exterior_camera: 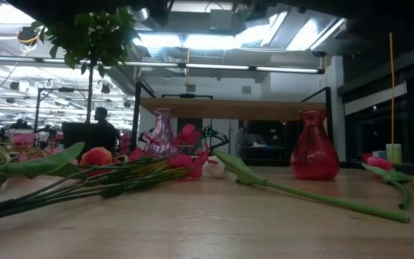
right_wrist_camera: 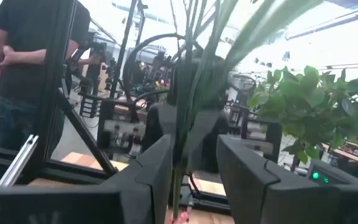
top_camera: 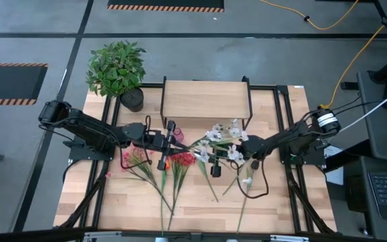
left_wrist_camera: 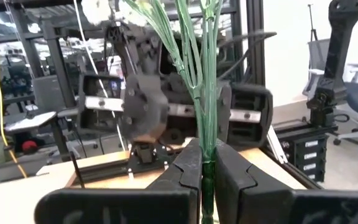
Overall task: Pick and place flowers into a vace then onto a shelf
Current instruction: Put the white flowers into the red vase
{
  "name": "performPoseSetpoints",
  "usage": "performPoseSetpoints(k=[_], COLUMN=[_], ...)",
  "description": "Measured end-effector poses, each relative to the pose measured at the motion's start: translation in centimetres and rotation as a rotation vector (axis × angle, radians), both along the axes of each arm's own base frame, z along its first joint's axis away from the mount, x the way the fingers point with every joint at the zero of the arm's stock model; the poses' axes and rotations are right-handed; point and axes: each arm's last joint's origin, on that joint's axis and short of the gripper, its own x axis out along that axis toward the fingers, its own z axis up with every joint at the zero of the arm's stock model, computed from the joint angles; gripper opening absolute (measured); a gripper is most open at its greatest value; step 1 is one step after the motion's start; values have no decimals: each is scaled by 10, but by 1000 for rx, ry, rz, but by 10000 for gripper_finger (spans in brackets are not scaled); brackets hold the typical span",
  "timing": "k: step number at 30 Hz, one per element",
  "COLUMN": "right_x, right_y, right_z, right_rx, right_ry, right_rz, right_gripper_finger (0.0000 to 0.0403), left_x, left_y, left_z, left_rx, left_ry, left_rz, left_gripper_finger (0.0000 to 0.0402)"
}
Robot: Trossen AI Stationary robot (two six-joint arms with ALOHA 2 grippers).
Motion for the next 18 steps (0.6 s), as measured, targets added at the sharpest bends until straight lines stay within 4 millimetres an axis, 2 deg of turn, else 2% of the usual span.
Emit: performPoseSetpoints(k=[8, 18], right_x=[19, 22], right_y=[1, 0], right_z=[1, 4], right_rx=[-15, -20], right_ry=[-15, -6], right_rz=[48, 52], right_gripper_finger=[130, 129], left_x=[0, 0], left_y=[0, 0], left_z=[-1, -4], left_rx=[24, 31], left_ry=[6, 39], left_rz=[3, 11], left_gripper_finger=[12, 12])
